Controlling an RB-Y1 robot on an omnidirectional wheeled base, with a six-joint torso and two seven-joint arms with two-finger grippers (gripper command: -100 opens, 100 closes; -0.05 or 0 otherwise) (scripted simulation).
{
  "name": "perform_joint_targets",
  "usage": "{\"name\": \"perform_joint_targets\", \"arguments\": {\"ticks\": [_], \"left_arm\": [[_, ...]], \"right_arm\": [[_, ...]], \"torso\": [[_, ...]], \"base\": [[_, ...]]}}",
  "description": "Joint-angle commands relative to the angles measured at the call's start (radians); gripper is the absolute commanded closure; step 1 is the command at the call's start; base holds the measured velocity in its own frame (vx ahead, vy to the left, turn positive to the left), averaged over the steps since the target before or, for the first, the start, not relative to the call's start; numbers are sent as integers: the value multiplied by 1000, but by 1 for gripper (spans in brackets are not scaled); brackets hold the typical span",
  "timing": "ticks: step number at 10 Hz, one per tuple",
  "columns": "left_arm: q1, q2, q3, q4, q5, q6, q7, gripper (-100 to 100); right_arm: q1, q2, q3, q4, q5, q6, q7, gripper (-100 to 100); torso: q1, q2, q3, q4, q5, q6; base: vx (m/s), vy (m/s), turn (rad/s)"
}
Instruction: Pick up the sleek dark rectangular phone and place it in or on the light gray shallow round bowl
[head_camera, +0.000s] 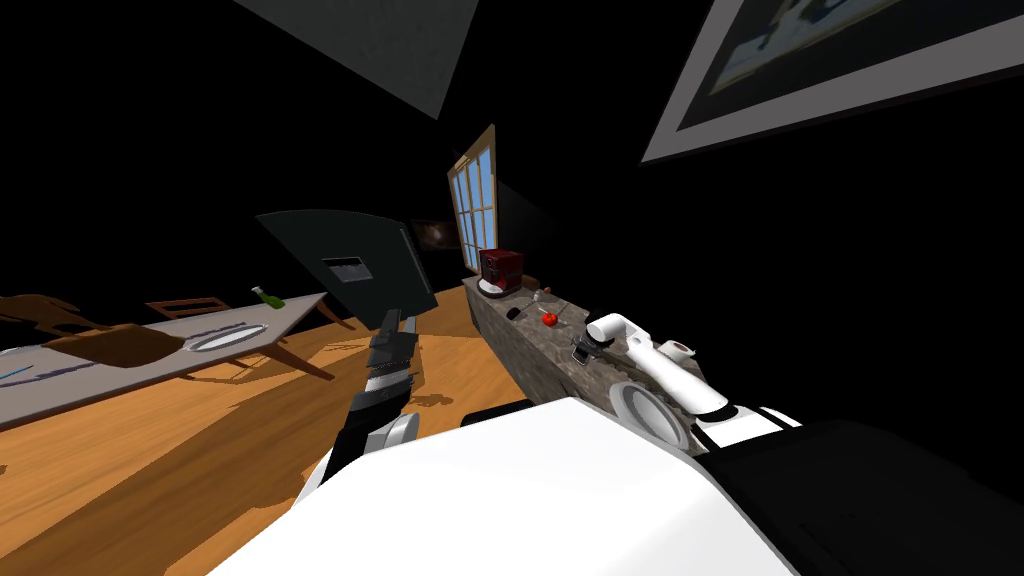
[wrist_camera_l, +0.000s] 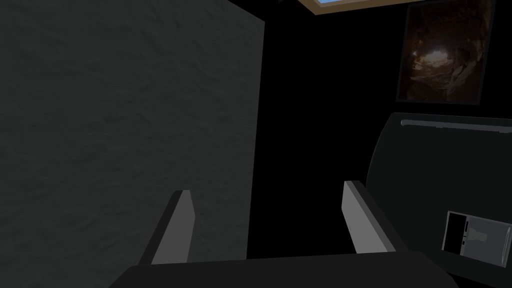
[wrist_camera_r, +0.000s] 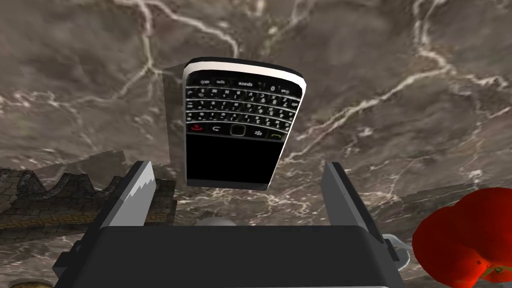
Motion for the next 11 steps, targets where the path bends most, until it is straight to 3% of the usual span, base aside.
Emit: {"name": "perform_joint_targets", "arguments": {"ticks": [1,2,3,4,11], "left_arm": [[0,0,0,0,0,0,0,0],[0,0,0,0,0,0,0,0],[0,0,0,0,0,0,0,0],[0,0,0,0,0,0,0,0],[0,0,0,0,0,0,0,0]], "right_arm": [[0,0,0,0,0,0,0,-100],[1,0,0,0,-2,3,3,0],[-6,1,-9,50,0,-18,7,-100],[-6,1,-9,55,0,-18,7,-100],[-32,5,-37,246,3,-90,26,-100]], "torso": [[0,0,0,0,0,0],[0,0,0,0,0,0],[0,0,0,0,0,0],[-1,3,2,1,0,-1],[-1,6,3,1,0,0]], "base": [[6,4,-3],[0,0,0],[-66,-5,276],[-83,-11,145],[-82,2,174]]}}
